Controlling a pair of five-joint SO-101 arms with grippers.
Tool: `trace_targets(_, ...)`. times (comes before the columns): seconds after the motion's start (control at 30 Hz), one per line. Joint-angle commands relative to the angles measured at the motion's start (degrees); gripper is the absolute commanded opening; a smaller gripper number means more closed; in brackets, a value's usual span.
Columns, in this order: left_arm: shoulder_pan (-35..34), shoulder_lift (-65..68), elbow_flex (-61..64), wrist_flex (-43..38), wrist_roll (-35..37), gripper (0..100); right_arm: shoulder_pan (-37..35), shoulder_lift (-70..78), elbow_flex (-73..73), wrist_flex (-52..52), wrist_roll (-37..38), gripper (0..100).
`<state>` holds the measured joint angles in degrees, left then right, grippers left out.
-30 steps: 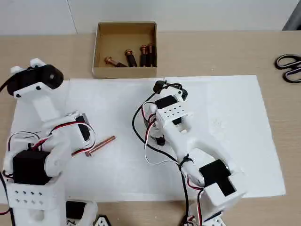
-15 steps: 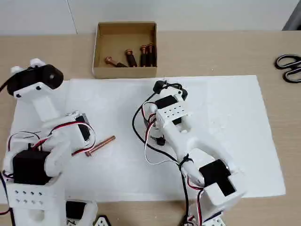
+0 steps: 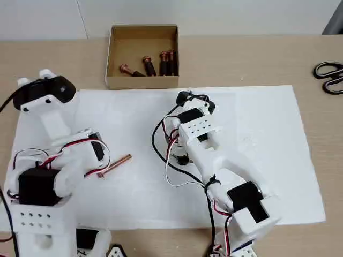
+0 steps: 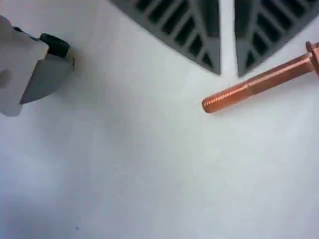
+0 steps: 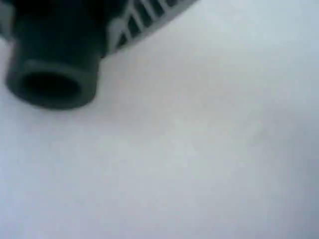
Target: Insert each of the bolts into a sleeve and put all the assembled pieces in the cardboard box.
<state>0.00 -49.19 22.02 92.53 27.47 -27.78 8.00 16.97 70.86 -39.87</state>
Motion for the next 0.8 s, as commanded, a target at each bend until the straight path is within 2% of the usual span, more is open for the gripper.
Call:
trace_targets(0.0, 0.09, -0.88, -0.31, -1.49, 0.26, 1, 0.13, -0.48, -5.45, 2.42, 0.53, 0.3)
trace_targets(0.27, 0.09, -0.97, -0.4, -4.92, 0.18, 1, 0.13, -0.48, -22.95, 17.71, 0.7, 0.3)
trace_targets(0.47, 0.09, -0.97, -1.36, -7.21, 0.26, 1, 0.22, -0.48, -29.8, 27.12, 3.69, 0.3)
trace_targets(0.6, -0.26, -0.97, -6.37, -9.41, 1.05, 1, 1.36, -2.07, -32.35, 28.26, 4.92, 0.3)
trace_targets(0.77, -2.02, -0.97, -9.1, -14.42, 6.51, 1, 2.77, -11.47, -32.44, 28.09, 4.92, 0.3)
